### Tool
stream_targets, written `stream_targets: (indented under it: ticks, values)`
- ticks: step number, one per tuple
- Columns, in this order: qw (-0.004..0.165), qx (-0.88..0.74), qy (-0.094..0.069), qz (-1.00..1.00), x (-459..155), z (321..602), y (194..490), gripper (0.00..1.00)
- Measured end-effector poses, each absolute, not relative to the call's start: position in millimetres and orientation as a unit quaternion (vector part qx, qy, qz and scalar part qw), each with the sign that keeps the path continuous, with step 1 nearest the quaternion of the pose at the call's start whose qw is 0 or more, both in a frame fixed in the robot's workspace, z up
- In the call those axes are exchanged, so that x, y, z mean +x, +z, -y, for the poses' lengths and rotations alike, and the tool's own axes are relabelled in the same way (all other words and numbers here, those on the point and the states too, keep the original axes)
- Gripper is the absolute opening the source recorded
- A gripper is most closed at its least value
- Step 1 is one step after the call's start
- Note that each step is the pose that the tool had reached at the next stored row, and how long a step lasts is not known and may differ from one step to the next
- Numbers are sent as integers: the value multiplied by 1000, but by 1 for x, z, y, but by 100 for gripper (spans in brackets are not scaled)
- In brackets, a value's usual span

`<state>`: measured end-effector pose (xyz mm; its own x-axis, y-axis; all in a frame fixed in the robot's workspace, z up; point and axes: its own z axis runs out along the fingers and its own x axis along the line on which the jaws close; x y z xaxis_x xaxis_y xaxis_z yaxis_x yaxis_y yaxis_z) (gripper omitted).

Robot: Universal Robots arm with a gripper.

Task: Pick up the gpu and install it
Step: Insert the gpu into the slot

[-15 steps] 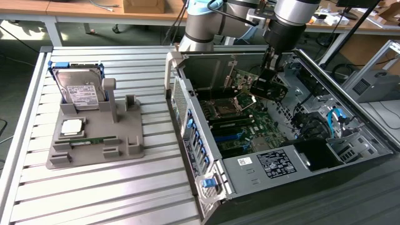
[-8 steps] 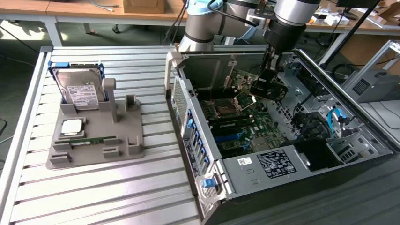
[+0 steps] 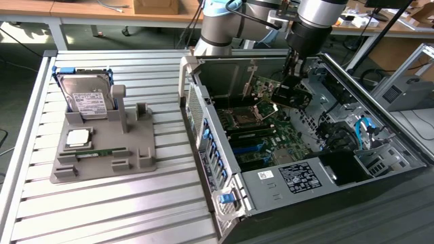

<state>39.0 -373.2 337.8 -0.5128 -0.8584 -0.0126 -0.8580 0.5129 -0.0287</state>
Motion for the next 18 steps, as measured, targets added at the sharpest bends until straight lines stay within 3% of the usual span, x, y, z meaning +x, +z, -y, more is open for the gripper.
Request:
stream_targets:
  ticks: [18]
  values:
    - [13,-521,-9,-853,39,373,338,27]
